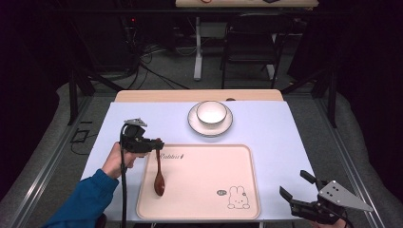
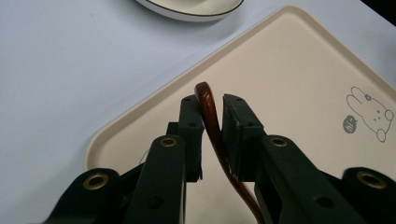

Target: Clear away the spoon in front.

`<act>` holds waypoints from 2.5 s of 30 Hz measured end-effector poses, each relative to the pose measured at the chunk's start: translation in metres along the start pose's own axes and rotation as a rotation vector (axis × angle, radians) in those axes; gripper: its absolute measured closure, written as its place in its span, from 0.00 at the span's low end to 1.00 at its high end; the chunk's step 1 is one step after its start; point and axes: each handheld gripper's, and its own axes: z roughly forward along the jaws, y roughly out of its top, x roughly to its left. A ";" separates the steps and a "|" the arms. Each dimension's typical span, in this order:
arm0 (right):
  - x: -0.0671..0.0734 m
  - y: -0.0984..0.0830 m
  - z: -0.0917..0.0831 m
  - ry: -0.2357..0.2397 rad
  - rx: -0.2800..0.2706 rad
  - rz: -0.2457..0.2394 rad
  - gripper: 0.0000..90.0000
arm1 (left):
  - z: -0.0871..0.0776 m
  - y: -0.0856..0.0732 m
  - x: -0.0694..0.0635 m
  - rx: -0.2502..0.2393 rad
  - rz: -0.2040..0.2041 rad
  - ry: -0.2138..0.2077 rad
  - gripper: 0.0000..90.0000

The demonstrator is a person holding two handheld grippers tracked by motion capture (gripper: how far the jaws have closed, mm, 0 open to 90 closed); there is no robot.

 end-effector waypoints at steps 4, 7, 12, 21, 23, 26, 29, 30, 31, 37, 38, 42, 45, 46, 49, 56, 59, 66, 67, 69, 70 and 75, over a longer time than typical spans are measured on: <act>0.000 0.000 0.000 -0.001 0.001 0.001 0.13 | 0.005 -0.004 0.004 -0.002 -0.018 0.008 0.86; 0.000 0.000 0.000 0.000 0.002 0.000 0.13 | 0.009 -0.007 0.006 -0.003 -0.031 0.004 0.86; 0.000 0.000 0.000 -0.001 0.002 0.001 0.13 | 0.018 -0.012 0.008 0.022 -0.034 0.011 0.85; 0.000 0.000 0.000 0.000 0.003 -0.001 0.13 | 0.023 -0.015 0.009 0.032 -0.041 0.028 0.85; 0.000 0.000 0.000 0.000 0.002 -0.001 0.13 | 0.023 -0.015 0.010 0.037 -0.038 0.031 0.85; 0.000 0.000 0.000 0.000 0.005 0.003 0.13 | 0.026 -0.017 0.011 0.039 -0.052 0.041 0.85; 0.000 0.000 0.000 0.000 0.005 0.004 0.13 | 0.027 -0.017 0.012 0.042 -0.051 0.043 0.84; 0.000 0.000 0.000 0.000 0.005 0.005 0.13 | 0.028 -0.018 0.012 0.042 -0.053 0.046 0.84; 0.000 0.000 0.000 0.000 0.005 0.005 0.13 | 0.028 -0.018 0.012 0.042 -0.053 0.046 0.84; 0.000 0.000 0.000 -0.001 0.005 0.006 0.13 | 0.031 -0.020 0.012 0.056 -0.045 0.062 0.84; 0.000 0.000 0.001 0.000 0.007 0.005 0.13 | 0.032 -0.021 0.013 0.060 -0.048 0.064 0.84; 0.000 0.000 0.000 -0.001 0.005 0.005 0.13 | 0.034 -0.021 0.013 0.066 -0.048 0.073 0.84; 0.000 0.000 0.000 0.000 0.005 0.004 0.13 | 0.035 -0.022 0.014 0.069 -0.052 0.079 0.83; 0.000 0.000 0.000 0.001 0.003 -0.001 0.13 | 0.036 -0.023 0.014 0.075 -0.051 0.087 0.83; 0.000 0.000 0.000 -0.001 0.002 0.000 0.13 | 0.037 -0.023 0.015 0.081 -0.042 0.100 0.82; 0.000 0.000 -0.001 -0.006 0.000 0.003 0.13 | 0.040 -0.023 0.015 0.111 0.003 0.149 0.78; 0.000 0.000 -0.001 -0.006 0.001 0.002 0.13 | 0.042 -0.024 0.015 0.124 0.020 0.167 0.76; 0.000 0.000 -0.002 -0.006 -0.002 -0.002 0.13 | 0.045 -0.024 0.012 0.148 0.059 0.196 0.62; 0.000 0.000 -0.002 -0.007 -0.002 -0.002 0.13 | 0.045 -0.024 0.012 0.144 0.058 0.192 0.60; 0.000 0.000 -0.002 -0.007 -0.002 -0.002 0.13 | 0.044 -0.024 0.012 0.141 0.069 0.202 0.55; 0.000 0.000 -0.002 -0.007 -0.001 -0.002 0.13 | 0.043 -0.023 0.012 0.139 0.073 0.205 0.55; 0.000 0.000 -0.002 -0.007 -0.002 -0.001 0.13 | 0.040 -0.022 0.009 0.133 0.086 0.221 0.40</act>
